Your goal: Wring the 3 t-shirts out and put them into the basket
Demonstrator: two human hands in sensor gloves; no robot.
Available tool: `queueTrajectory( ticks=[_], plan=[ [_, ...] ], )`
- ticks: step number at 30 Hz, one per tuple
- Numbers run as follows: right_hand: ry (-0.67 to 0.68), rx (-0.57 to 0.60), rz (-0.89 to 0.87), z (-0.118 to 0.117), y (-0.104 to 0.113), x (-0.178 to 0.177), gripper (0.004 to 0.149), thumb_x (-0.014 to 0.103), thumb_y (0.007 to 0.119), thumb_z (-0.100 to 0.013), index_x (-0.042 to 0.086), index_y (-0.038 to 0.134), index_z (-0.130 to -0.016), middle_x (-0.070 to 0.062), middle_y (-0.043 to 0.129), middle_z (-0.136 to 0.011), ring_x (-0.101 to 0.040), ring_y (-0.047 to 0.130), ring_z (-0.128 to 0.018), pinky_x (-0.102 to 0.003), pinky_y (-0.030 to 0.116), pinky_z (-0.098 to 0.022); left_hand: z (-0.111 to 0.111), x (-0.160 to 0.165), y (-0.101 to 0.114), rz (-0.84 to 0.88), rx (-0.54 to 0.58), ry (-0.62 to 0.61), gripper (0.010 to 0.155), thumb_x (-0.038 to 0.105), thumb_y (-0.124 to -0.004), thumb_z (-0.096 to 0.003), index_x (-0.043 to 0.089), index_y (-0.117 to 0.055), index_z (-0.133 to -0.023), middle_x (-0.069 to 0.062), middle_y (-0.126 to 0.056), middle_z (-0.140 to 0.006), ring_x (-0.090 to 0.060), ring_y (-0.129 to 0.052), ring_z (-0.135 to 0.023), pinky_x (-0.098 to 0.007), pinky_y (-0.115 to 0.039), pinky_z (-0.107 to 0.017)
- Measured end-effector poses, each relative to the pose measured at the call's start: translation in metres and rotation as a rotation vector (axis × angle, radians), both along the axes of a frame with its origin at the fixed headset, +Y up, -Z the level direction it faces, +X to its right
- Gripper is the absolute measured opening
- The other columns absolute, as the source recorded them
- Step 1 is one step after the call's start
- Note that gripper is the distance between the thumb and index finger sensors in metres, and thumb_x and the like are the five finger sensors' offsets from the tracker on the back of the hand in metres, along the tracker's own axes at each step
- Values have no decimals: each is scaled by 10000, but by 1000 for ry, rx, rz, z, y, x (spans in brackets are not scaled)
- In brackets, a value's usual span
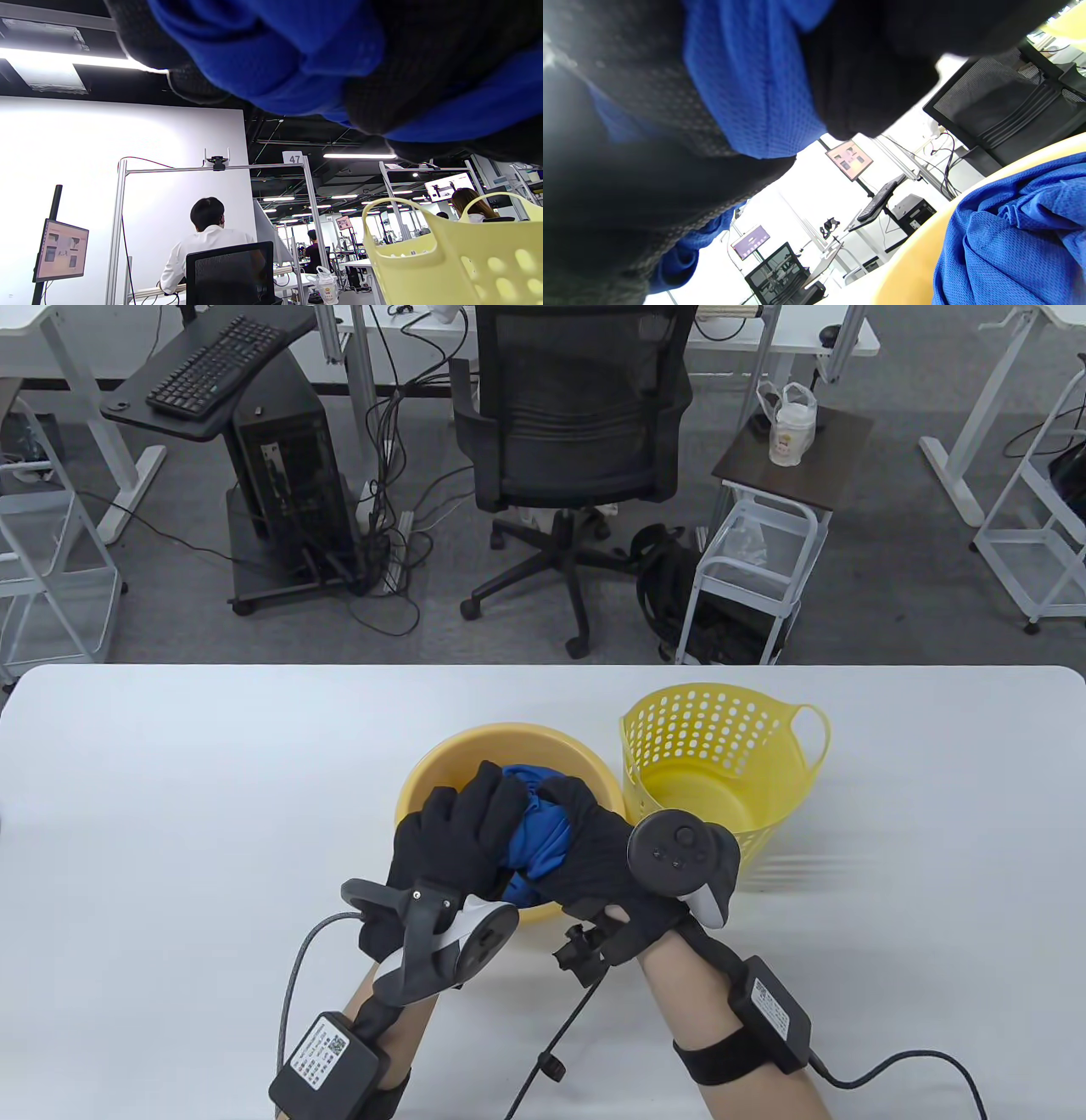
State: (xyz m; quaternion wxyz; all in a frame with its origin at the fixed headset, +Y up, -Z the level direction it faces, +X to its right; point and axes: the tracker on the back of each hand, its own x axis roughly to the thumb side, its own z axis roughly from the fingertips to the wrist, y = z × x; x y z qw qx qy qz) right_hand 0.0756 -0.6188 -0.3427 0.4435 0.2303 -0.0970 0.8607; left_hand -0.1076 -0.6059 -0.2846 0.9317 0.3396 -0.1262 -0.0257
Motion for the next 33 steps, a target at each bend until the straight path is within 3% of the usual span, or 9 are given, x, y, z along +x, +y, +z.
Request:
queueTrajectory(
  ticks=[14, 20, 25, 33],
  plan=[
    [30, 41, 79, 11, 28, 16, 826, 322, 1065, -390, 69, 591, -1016, -283, 915, -664, -313, 987, -205, -383, 857, -52, 15, 11, 13, 64, 31, -50, 947, 544, -1020, -448, 333, -405, -1136, 24, -697, -1164, -295, -907, -806, -446, -839, -512],
    [38, -25, 108, 4, 20, 15, 827, 325, 1064, -394, 71, 590, -1022, -286, 915, -663, -315, 986, -205, -384, 856, -51, 7, 8, 5, 69, -38, -72, 952, 555, -1026, -435, 335, -419, -1135, 5, -721, -1154, -289, -926, -790, -440, -850, -498],
    [27, 8, 129, 7, 27, 19, 829, 328, 1066, -392, 79, 592, -1026, -285, 915, -670, -318, 986, -212, -388, 856, -57, 9, 13, 9, 80, -16, -78, 955, 560, -1023, -439, 340, -411, -1138, 0, -718, -1155, -286, -924, -792, -437, -848, -502],
    [54, -51, 151, -9, 13, 23, 832, 330, 1073, -386, 85, 604, -1028, -292, 914, -678, -333, 986, -222, -400, 856, -66, -1, 15, -3, 72, -120, -78, 981, 578, -1017, -430, 321, -406, -1153, -35, -729, -1153, -290, -927, -806, -440, -856, -512]
  ],
)
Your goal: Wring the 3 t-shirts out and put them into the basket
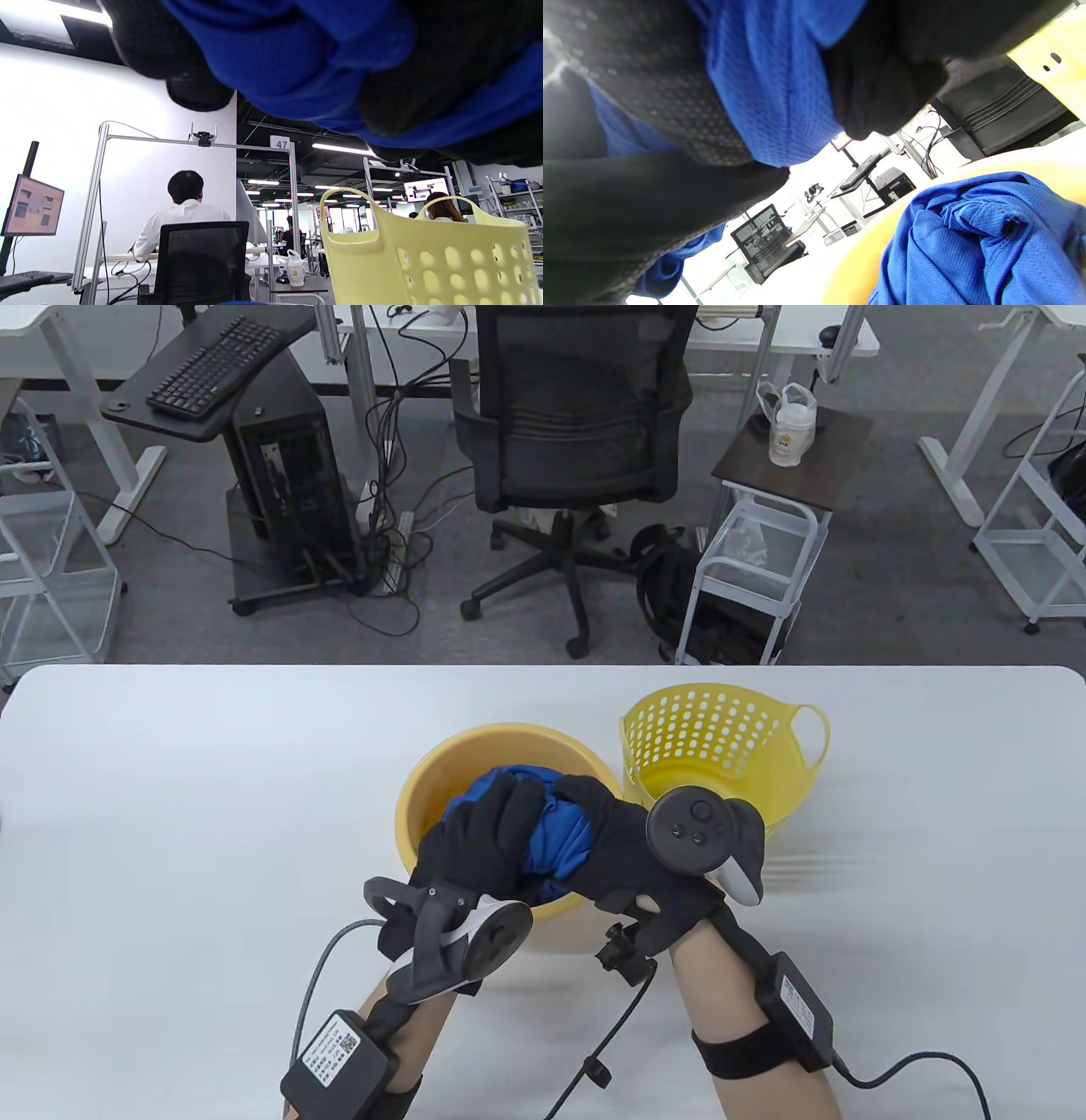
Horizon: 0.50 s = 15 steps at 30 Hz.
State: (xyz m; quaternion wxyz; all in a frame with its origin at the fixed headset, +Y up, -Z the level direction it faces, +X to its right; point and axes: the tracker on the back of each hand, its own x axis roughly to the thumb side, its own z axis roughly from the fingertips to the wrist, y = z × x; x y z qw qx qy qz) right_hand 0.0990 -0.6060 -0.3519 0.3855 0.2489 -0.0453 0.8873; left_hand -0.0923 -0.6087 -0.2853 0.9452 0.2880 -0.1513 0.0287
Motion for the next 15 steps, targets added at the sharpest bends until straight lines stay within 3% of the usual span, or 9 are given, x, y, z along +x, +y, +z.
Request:
queueTrajectory(
  ticks=[3, 5, 8, 10, 12, 14, 15],
  plan=[
    [-28, 14, -11, -1, 2, 9, 832, 342, 1072, -383, 93, 614, -1032, -289, 915, -687, -334, 988, -233, -399, 860, -77, 1, 2, 1, 19, -19, -13, 1021, 600, -994, -439, 303, -351, -1175, -78, -639, -1207, -332, -805, -965, -499, -788, -645],
    [-30, 5, -117, -4, 3, 20, 826, 340, 1072, -391, 81, 619, -1031, -297, 914, -685, -342, 985, -233, -406, 856, -76, 5, 1, 4, 38, 27, -13, 1015, 644, -939, -446, 329, -308, -1176, -82, -561, -1244, -361, -706, -1053, -551, -705, -723],
    [-56, -26, -235, -8, 6, 43, 830, 338, 1067, -410, 75, 599, -1042, -302, 895, -718, -370, 979, -274, -430, 857, -110, 6, -8, 12, 159, 29, -117, 941, 666, -833, -488, 356, -265, -1171, -62, -472, -1279, -397, -514, -1143, -607, -557, -798],
    [-166, 25, -334, -6, 10, 63, 842, 318, 1065, -425, 59, 570, -1055, -315, 865, -764, -408, 968, -322, -466, 851, -149, 2, -18, 17, 243, 4, -127, 943, 671, -811, -500, 353, -227, -1170, -51, -446, -1288, -404, -461, -1159, -623, -520, -809],
    [-369, 110, -336, -3, 13, 84, 869, 309, 1049, -453, 47, 506, -1079, -327, 800, -857, -469, 939, -439, -528, 842, -250, -7, -31, 17, 292, -40, -124, 928, 674, -796, -509, 334, -247, -1175, -68, -469, -1283, -414, -478, -1154, -620, -517, -811],
    [-551, 193, -250, -3, 11, 100, 884, 290, 1035, -476, 51, 451, -1096, -335, 724, -941, -517, 899, -532, -577, 819, -331, -18, -40, 14, 296, -110, -135, 865, 670, -801, -505, 339, -370, -1178, -68, -592, -1250, -401, -594, -1124, -596, -560, -800],
    [-641, 205, -168, -5, 8, 106, 896, 285, 1025, -487, 49, 421, -1105, -344, 669, -985, -544, 872, -594, -610, 798, -384, -25, -43, 10, 278, -196, -143, 838, 673, -803, -506, 342, -426, -1177, -69, -630, -1238, -401, -616, -1115, -593, -571, -793]
  ],
)
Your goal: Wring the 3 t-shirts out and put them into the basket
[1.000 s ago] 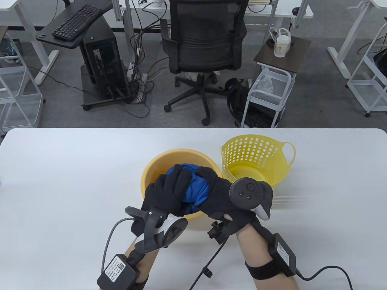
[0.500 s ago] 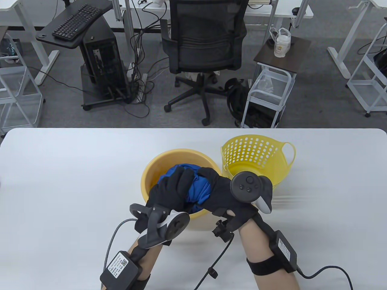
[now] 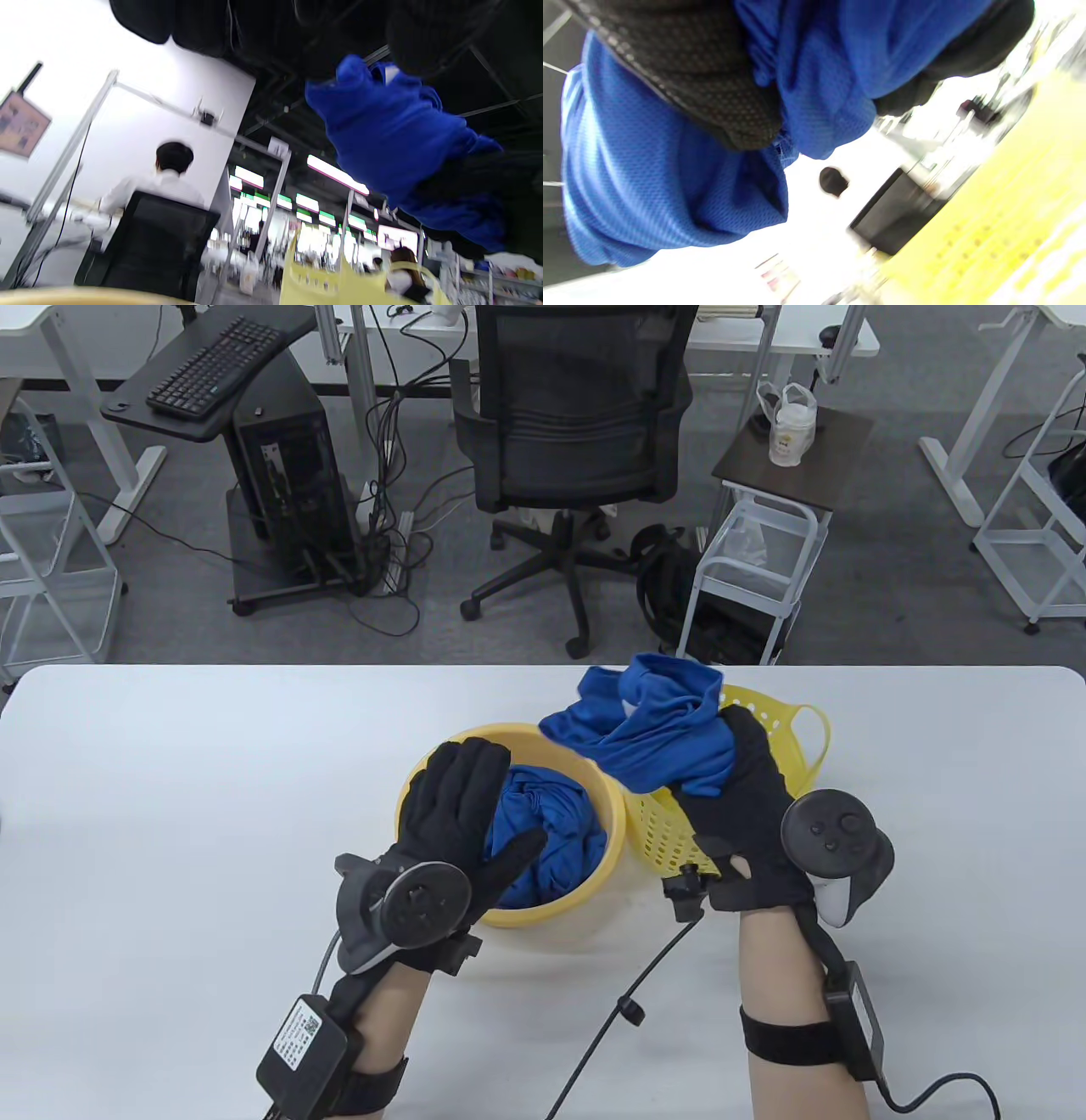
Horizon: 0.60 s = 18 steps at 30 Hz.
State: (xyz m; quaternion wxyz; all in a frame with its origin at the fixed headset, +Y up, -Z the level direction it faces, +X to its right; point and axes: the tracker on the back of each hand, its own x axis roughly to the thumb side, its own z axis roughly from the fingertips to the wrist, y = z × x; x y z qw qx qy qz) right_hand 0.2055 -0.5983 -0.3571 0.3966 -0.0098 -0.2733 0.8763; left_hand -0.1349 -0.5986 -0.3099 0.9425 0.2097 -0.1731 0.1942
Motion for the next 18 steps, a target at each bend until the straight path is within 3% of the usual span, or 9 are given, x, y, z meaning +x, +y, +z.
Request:
queueTrajectory(
  ticks=[1, 4, 7, 10, 14, 18],
  plan=[
    [-73, -43, 75, -3, -4, 5, 907, 274, 1015, -497, 47, 391, -1115, -356, 595, -1030, -579, 829, -666, -653, 759, -446, -6, -1, -6, -18, -103, 15, 819, 680, -796, -511, 354, -450, -1178, -69, -633, -1240, -399, -618, -1116, -590, -571, -795],
    [-147, -223, 191, -14, -14, 11, 906, 230, 984, -527, 46, 343, -1140, -396, 429, -1100, -662, 684, -828, -757, 606, -572, -21, 5, -27, -102, -273, 69, 794, 667, -806, -514, 345, -506, -1175, -85, -669, -1223, -404, -643, -1101, -591, -578, -790],
    [-1, -356, 243, -22, -21, 8, 897, 306, 933, -567, 33, 319, -1162, -453, 307, -1126, -765, 474, -947, -841, 425, -620, -34, 17, -50, -278, -411, 132, 765, 643, -812, -517, 343, -540, -1165, -74, -718, -1192, -390, -687, -1078, -584, -604, -779],
    [138, -285, 150, -20, -17, 1, 871, 353, 901, -587, 27, 336, -1164, -468, 258, -1128, -810, 373, -934, -874, 345, -575, -41, 27, -72, -407, -509, 181, 794, 620, -820, -521, 349, -469, -1180, -87, -647, -1229, -407, -629, -1104, -596, -569, -793],
    [128, -144, 88, -9, -4, -1, 812, 427, 830, -614, 26, 387, -1163, -459, 276, -1134, -787, 359, -952, -879, 342, -568, -53, 42, -85, -447, -502, 217, 884, 601, -851, -512, 379, -325, -1187, -131, -412, -1300, -455, -440, -1147, -609, -481, -819],
    [146, -90, 27, -7, -2, 1, 781, 439, 812, -620, 25, 426, -1158, -456, 305, -1132, -787, 393, -944, -884, 364, -556, -80, 60, -88, -559, -554, 330, 919, 598, -849, -507, 364, -265, -1177, -130, -338, -1300, -462, -351, -1147, -604, -430, -827]
  ],
)
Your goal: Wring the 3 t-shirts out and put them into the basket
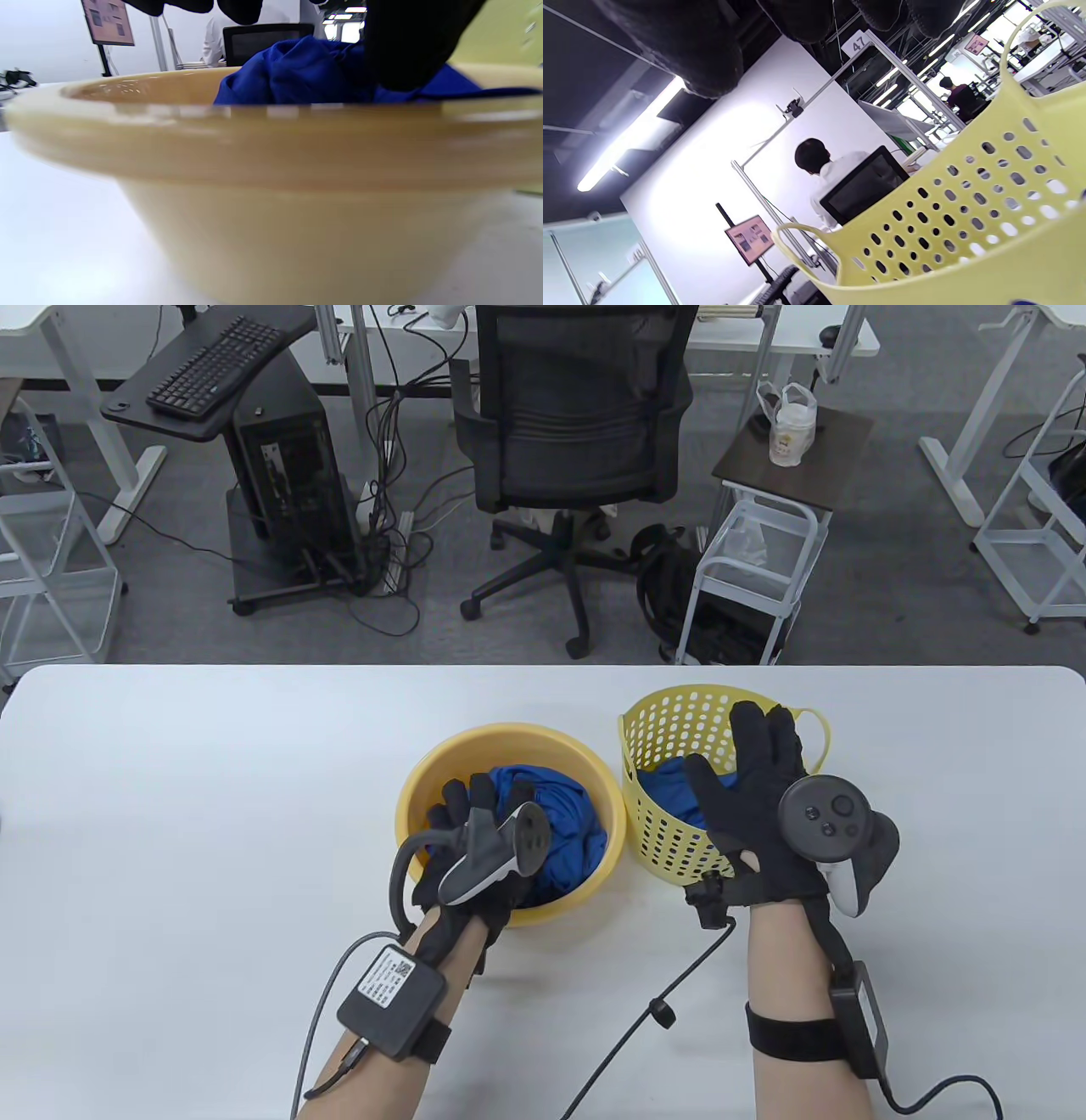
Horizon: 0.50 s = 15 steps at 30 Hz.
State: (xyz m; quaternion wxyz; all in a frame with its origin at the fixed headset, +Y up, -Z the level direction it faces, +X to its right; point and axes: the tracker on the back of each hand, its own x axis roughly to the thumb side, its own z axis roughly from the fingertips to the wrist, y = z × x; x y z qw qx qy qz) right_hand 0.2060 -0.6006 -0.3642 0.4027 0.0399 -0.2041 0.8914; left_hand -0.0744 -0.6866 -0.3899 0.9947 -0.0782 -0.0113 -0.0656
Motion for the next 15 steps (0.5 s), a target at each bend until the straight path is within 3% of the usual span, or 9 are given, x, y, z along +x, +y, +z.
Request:
queueTrajectory(
  ticks=[3, 5, 8, 10, 12, 15],
  plan=[
    [32, 1, -23, -2, -3, 2, 760, 441, 807, -620, 25, 458, -1152, -456, 324, -1131, -787, 417, -938, -885, 375, -548, -21, 2, -6, -33, -67, 91, 850, 607, -845, -499, 303, -435, -1179, -116, -475, -1275, -441, -427, -1139, -581, -470, -821],
    [50, 6, -31, -3, -4, 4, 750, 438, 806, -622, 23, 472, -1150, -450, 342, -1133, -780, 431, -942, -888, 374, -545, -27, 0, -9, -5, -123, 117, 687, 563, -830, -539, 384, -530, -1130, -86, -518, -1263, -413, -476, -1139, -566, -496, -823],
    [87, 38, -42, -3, -3, 9, 731, 438, 799, -623, 26, 495, -1145, -432, 372, -1141, -767, 443, -951, -889, 365, -547, -22, -9, 2, 57, -32, 109, 424, 479, -787, -573, 380, -769, -985, -61, -679, -1200, -361, -690, -1069, -530, -635, -776],
    [98, 77, -94, -2, -1, 11, 716, 432, 801, -623, 29, 514, -1140, -421, 401, -1142, -758, 455, -957, -889, 361, -551, -14, -18, 12, 91, 9, 81, 402, 452, -803, -563, 340, -835, -948, -46, -796, -1135, -341, -804, -1002, -519, -716, -723],
    [110, 110, -141, -1, 0, 12, 707, 427, 802, -622, 18, 532, -1132, -421, 426, -1136, -755, 475, -950, -889, 366, -548, -4, -29, 23, 113, -21, 59, 399, 455, -787, -571, 347, -817, -954, -28, -819, -1118, -331, -837, -982, -513, -744, -706],
    [121, 126, -143, 0, 1, 9, 700, 428, 800, -621, 16, 544, -1127, -422, 441, -1130, -752, 489, -947, -887, 375, -546, 12, -51, 39, 292, 34, 50, 400, 438, -791, -567, 329, -821, -951, -34, -862, -1081, -327, -889, -934, -506, -784, -667]
  ],
)
